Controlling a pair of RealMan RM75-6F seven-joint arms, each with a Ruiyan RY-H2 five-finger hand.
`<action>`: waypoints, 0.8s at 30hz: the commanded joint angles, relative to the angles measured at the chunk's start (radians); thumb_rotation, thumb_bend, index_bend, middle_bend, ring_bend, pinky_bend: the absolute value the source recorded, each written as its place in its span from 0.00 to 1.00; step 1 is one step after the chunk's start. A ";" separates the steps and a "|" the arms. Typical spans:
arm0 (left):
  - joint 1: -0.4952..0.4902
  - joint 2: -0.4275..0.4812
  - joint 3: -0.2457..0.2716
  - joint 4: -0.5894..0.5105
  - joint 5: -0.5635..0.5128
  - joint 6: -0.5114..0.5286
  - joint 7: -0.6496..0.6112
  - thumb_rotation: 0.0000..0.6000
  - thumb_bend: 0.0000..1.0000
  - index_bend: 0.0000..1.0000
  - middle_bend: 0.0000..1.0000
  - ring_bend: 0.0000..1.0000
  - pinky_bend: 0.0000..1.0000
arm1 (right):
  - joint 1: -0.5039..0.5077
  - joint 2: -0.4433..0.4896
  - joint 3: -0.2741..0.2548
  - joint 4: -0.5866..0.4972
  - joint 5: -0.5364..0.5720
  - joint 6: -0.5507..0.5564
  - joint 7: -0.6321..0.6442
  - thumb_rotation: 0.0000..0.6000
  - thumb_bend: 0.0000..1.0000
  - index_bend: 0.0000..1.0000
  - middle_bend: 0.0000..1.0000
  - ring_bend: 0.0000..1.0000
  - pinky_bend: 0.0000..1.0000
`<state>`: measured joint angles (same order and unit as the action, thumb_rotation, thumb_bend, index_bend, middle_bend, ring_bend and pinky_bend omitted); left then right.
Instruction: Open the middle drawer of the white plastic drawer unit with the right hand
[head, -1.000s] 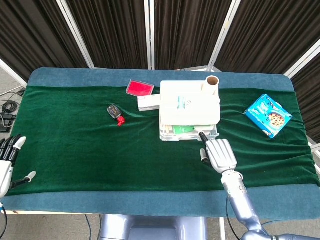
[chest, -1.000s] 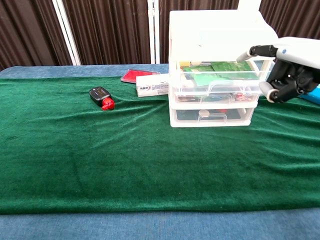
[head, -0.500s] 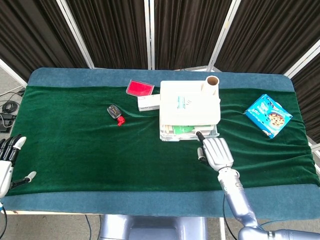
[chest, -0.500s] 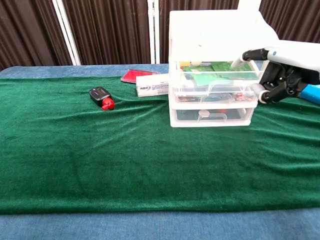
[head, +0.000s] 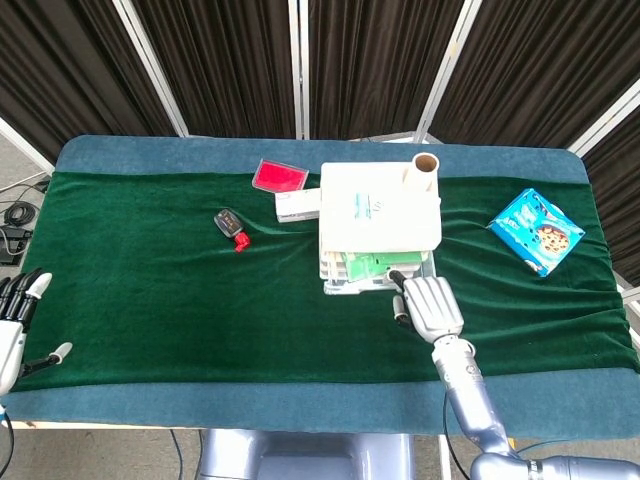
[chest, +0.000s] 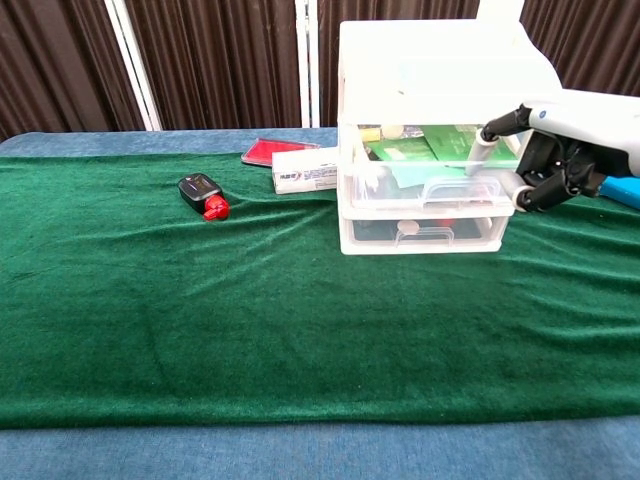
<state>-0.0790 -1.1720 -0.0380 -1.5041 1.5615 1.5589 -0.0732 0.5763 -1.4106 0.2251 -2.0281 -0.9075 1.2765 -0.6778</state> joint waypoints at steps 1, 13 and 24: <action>0.001 0.000 0.000 0.000 0.000 0.001 0.001 1.00 0.16 0.00 0.00 0.00 0.00 | -0.001 0.004 -0.010 -0.009 -0.006 0.011 -0.005 1.00 0.59 0.40 0.93 0.95 0.80; 0.000 0.001 0.002 -0.005 0.003 0.000 0.001 1.00 0.16 0.00 0.00 0.00 0.00 | -0.019 0.032 -0.053 -0.057 -0.028 0.046 -0.004 1.00 0.59 0.41 0.93 0.95 0.80; 0.002 0.002 0.003 -0.007 0.007 0.004 0.001 1.00 0.16 0.00 0.00 0.00 0.00 | -0.043 0.052 -0.080 -0.082 -0.058 0.072 0.018 1.00 0.59 0.42 0.94 0.95 0.80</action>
<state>-0.0775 -1.1696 -0.0349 -1.5108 1.5681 1.5628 -0.0727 0.5341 -1.3600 0.1455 -2.1092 -0.9648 1.3479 -0.6615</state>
